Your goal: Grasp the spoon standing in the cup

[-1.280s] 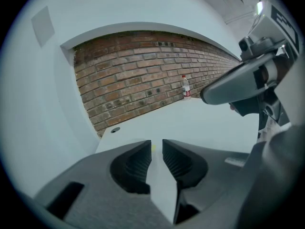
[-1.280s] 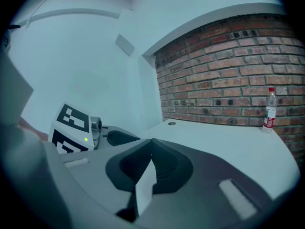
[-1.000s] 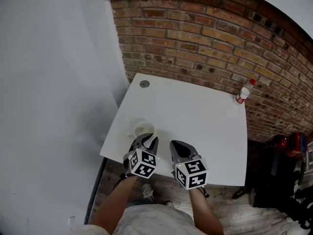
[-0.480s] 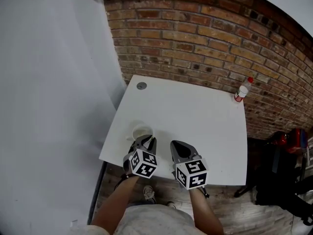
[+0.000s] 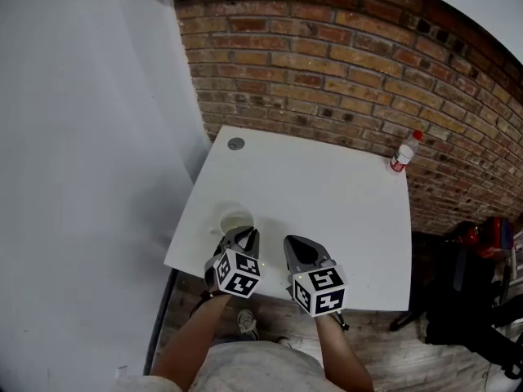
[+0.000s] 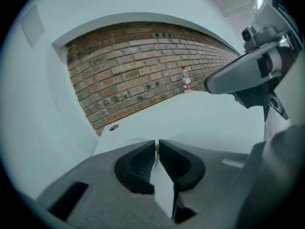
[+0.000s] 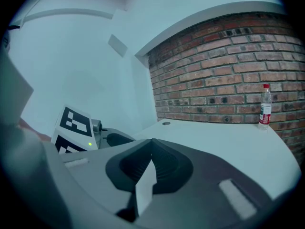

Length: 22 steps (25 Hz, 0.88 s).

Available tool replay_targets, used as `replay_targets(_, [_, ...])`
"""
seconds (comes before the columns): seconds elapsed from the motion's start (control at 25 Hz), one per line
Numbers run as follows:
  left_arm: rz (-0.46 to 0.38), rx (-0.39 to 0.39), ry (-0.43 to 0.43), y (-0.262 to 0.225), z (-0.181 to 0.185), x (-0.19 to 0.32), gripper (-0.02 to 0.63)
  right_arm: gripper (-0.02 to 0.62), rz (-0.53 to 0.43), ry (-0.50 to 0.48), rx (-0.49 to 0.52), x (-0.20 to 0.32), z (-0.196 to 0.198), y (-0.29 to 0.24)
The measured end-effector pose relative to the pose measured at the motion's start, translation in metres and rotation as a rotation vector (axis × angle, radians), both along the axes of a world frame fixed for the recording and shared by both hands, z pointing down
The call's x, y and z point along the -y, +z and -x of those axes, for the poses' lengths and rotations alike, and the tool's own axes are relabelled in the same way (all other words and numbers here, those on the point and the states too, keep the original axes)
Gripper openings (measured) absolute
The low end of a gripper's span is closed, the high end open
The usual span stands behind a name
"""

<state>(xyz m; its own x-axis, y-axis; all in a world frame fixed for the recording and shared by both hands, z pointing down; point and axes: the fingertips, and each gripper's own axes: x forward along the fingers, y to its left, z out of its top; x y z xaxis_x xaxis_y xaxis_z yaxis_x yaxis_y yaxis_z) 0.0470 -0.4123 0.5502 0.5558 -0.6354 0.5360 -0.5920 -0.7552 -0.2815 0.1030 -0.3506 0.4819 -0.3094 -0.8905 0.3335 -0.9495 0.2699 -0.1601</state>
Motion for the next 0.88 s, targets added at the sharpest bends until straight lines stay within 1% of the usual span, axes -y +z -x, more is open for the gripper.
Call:
replay_targets(0.36, [-0.015, -0.046, -0.054, -0.014, 0.01, 0.008, 0.015, 0.008, -0.003, -0.025, -0.003, -0.003, 0.001, -0.001])
replay_targets(0.56, [-0.032, -0.103, -0.079, -0.03, 0.018, 0.007, 0.008, 0.008, -0.012, -0.052, -0.008, -0.006, 0.006, -0.006])
replay_targets(0.76, [-0.05, -0.171, -0.127, -0.047, 0.027, 0.002, 0.008, 0.008, -0.019, -0.081, -0.013, -0.014, 0.01, -0.009])
replay_targets(0.88, [-0.076, -0.219, -0.153, -0.063, 0.035, -0.002, 0.008, 0.008, -0.023, -0.102, -0.015, -0.019, 0.015, -0.012])
